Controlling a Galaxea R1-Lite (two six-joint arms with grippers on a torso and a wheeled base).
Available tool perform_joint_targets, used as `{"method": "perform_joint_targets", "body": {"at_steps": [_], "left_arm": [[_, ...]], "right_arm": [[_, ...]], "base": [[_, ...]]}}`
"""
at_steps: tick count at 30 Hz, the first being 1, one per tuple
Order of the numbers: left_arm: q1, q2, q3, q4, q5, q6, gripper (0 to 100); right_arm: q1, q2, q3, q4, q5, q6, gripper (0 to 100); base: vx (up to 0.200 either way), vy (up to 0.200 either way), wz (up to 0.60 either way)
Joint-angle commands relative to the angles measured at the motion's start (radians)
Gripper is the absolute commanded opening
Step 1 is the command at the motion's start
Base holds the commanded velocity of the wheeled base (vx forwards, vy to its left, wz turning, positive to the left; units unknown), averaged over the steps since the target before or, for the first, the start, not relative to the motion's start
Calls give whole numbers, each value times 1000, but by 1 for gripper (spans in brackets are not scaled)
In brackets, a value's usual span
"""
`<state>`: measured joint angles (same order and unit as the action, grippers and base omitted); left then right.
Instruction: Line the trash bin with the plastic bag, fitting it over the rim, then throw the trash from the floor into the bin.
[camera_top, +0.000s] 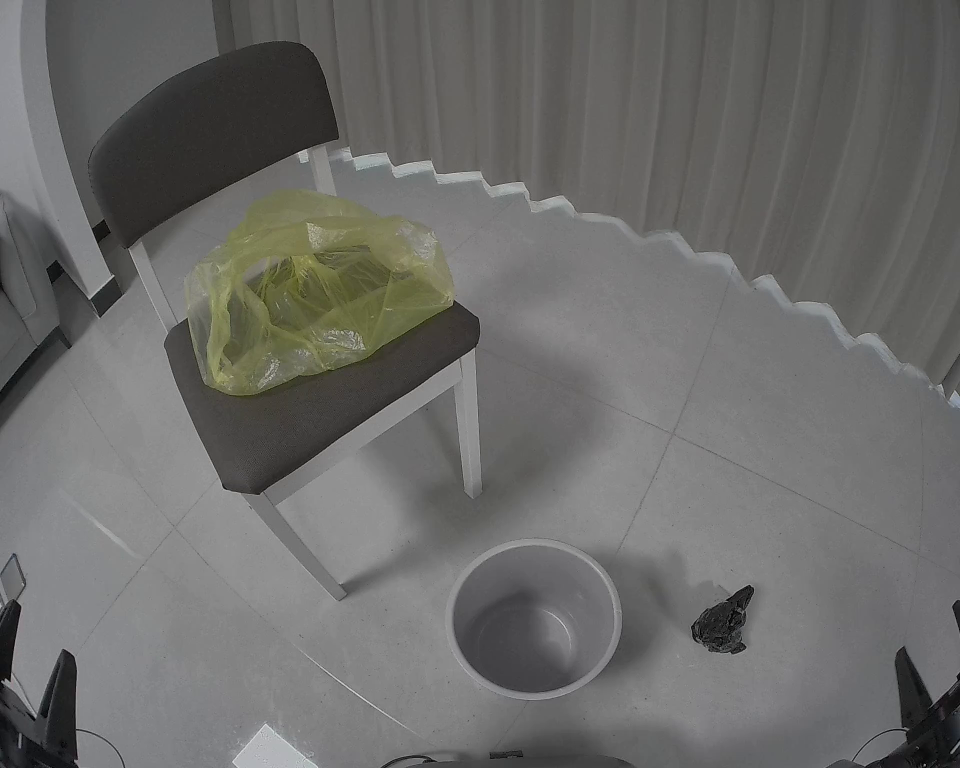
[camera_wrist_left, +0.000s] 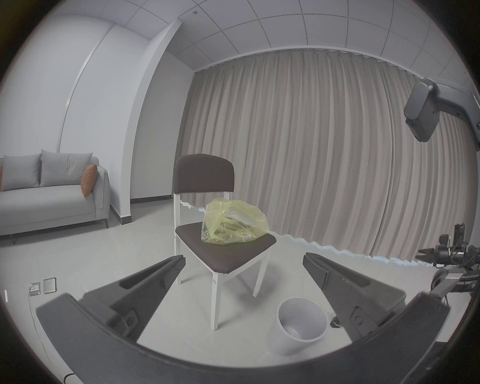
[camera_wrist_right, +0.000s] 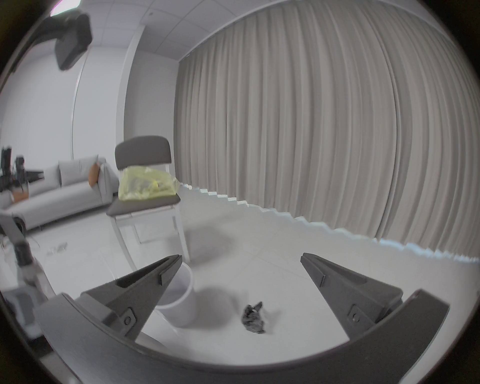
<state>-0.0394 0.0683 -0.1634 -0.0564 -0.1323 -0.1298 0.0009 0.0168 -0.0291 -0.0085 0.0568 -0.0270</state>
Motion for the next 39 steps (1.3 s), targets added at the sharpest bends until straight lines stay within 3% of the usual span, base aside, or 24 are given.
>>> {"method": "perform_joint_targets", "body": {"at_steps": [1,6,8,10,15,22,33,39], "left_arm": [[-1,11,36,0,-33,-2,100],[-14,53,39,0,-36,-4,100],[-14,53,39,0,-36,-4,100],[-16,131,31,-13,-27,-22,100],[-19,140,31,-17,-33,-50,100],[-19,133,44,-16,-35,-53,100],[-19,105,104,-16,-35,-54,100],[-19,94,107,-16,-35,-67,100]], "right_arm": [[1,124,-360,59,92,406,100],[119,416,-502,294,83,118,100],[119,416,-502,294,83,118,100],[134,767,-581,236,86,99,100],[130,1147,-660,90,95,88,100],[93,1655,-769,-88,95,-42,100],[37,2062,-934,-171,95,-120,100],[4,2161,-971,-169,89,-157,100]], "base": [[0,0,0],[0,0,0],[0,0,0],[0,0,0],[0,0,0],[0,0,0],[0,0,0],[0,0,0]]}}
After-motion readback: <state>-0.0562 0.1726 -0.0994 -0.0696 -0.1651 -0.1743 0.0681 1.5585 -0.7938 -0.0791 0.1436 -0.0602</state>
